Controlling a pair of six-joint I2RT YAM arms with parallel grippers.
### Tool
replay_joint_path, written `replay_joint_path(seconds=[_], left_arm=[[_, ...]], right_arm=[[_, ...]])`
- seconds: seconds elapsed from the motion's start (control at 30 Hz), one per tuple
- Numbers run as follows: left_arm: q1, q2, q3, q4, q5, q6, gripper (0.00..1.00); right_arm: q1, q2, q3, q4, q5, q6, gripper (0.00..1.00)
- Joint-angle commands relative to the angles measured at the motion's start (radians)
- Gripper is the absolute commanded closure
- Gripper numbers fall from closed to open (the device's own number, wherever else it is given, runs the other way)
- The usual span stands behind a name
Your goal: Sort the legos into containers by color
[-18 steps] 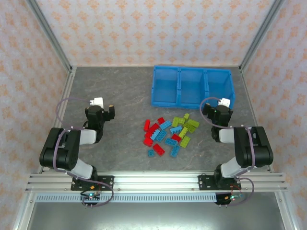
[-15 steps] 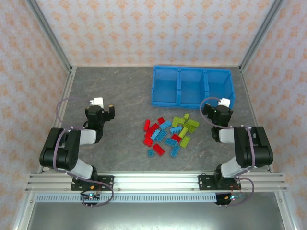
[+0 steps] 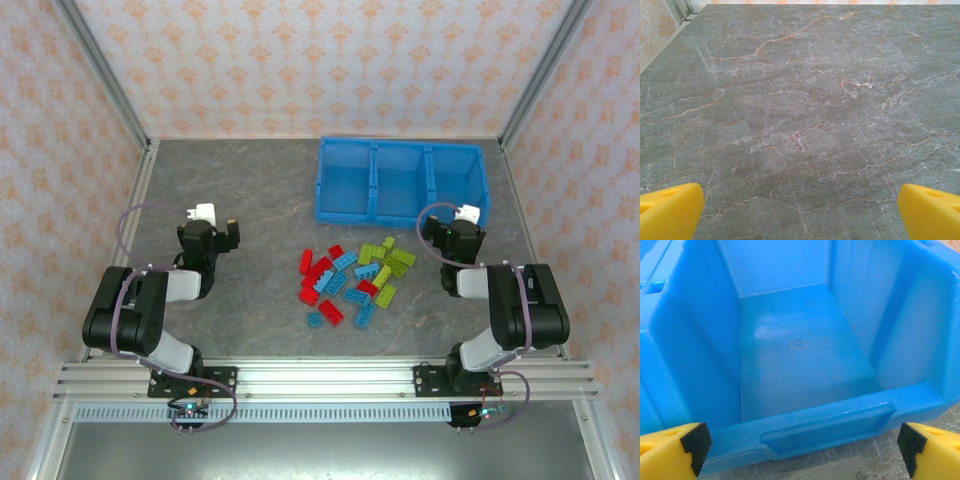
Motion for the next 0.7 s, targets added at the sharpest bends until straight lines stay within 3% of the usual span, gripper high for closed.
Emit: replay_joint_path(seconds=[0.0, 0.1, 0.17, 0.23, 0.33, 0.43, 0.67], left_arm=[[-0.003, -0.015, 0.015, 0.013, 0.001, 0.016, 0.00], [-0.002, -0.015, 0.015, 0.014, 0.002, 0.015, 0.00], [-0.004, -0.015, 0.012, 0.019, 0.003, 0.017, 0.00], [-0.007, -0.034, 0.011, 0.004, 0.021, 0.029, 0.00], [-0.046, -0.146, 0.033, -0.131, -0.025, 0.045, 0.00], [-0.087, -0.303, 0.089, -0.371, -0.026, 0.020, 0.00], [-0.295, -0.559, 0.284, -0.830, 0.071, -0.064, 0.00]], right_arm=[[0.005, -0.014, 0.014, -0.005, -0.033, -0.015, 0.01], [0.016, -0.087, 0.038, -0.088, 0.001, -0.015, 0.01], [0.031, -0.194, 0.104, -0.310, 0.091, 0.044, 0.00], [0.033, -0.304, 0.199, -0.614, 0.144, 0.226, 0.01], [0.044, -0.385, 0.339, -1.025, 0.012, 0.479, 0.01], [0.097, -0.376, 0.432, -1.272, -0.174, 0.571, 0.01], [0.303, -0.278, 0.597, -1.557, -0.304, 0.607, 0.01]])
